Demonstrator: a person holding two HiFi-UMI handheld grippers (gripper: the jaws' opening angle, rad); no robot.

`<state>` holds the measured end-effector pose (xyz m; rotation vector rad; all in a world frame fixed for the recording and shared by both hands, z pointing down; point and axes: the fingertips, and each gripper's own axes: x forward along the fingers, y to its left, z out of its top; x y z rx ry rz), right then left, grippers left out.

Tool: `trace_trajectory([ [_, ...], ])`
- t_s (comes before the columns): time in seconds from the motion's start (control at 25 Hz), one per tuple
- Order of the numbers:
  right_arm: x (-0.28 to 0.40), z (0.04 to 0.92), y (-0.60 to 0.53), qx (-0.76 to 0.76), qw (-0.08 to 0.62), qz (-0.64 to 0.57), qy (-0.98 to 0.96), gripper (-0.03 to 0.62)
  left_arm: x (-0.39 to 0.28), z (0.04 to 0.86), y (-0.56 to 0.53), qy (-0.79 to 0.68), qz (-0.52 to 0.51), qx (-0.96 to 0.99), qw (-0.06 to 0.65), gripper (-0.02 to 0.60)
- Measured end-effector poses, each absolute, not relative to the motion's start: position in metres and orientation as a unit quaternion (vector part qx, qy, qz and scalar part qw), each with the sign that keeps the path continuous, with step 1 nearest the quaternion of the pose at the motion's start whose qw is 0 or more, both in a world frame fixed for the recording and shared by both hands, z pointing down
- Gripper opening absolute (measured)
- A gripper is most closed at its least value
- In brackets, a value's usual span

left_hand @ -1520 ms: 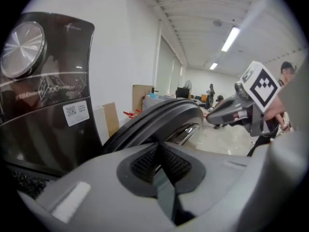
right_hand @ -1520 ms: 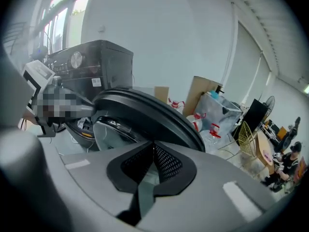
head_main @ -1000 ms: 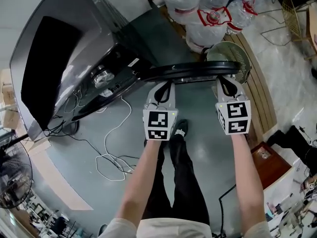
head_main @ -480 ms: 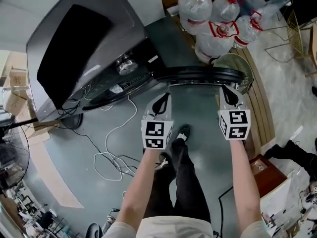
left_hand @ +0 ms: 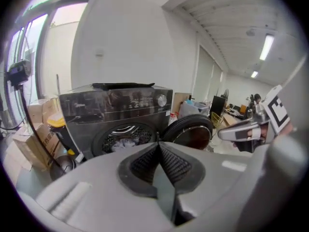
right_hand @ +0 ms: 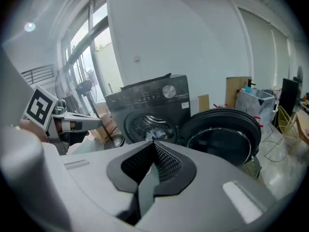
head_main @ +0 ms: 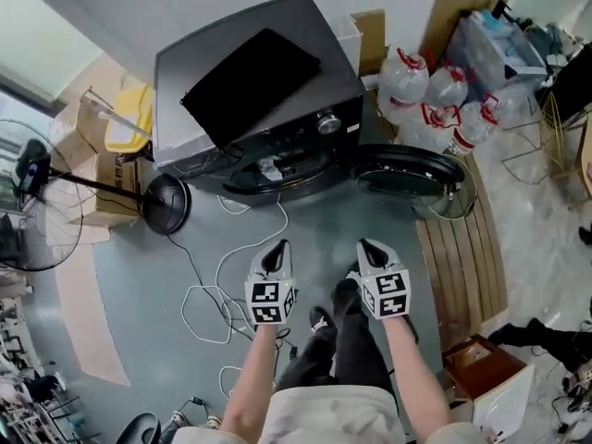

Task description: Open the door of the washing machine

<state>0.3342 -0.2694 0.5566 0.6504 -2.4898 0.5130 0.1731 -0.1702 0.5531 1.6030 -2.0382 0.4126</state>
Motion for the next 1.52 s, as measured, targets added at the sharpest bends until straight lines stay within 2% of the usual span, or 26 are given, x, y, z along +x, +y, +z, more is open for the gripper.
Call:
trace_trajectory([
  [0.48, 0.317, 0.432, -0.119, 0.198, 0.229, 0.153, -0.941, 0.000, 0.205, 0.453, -0.026, -0.769, 0.084, 0.579, 0.258, 0.058],
  [0.84, 0.353, 0.442, -0.074, 0.217, 0.218, 0.163, -0.938, 0.000, 0.212, 0.447, 0.017, -0.771, 0.055, 0.578, 0.260, 0.058],
  [1.52, 0.324, 0.426, -0.090, 0.210, 0.210, 0.151, -0.943, 0.000, 0.205, 0.427, 0.009, -0.755, 0.043, 0.609, 0.239, 0.058],
])
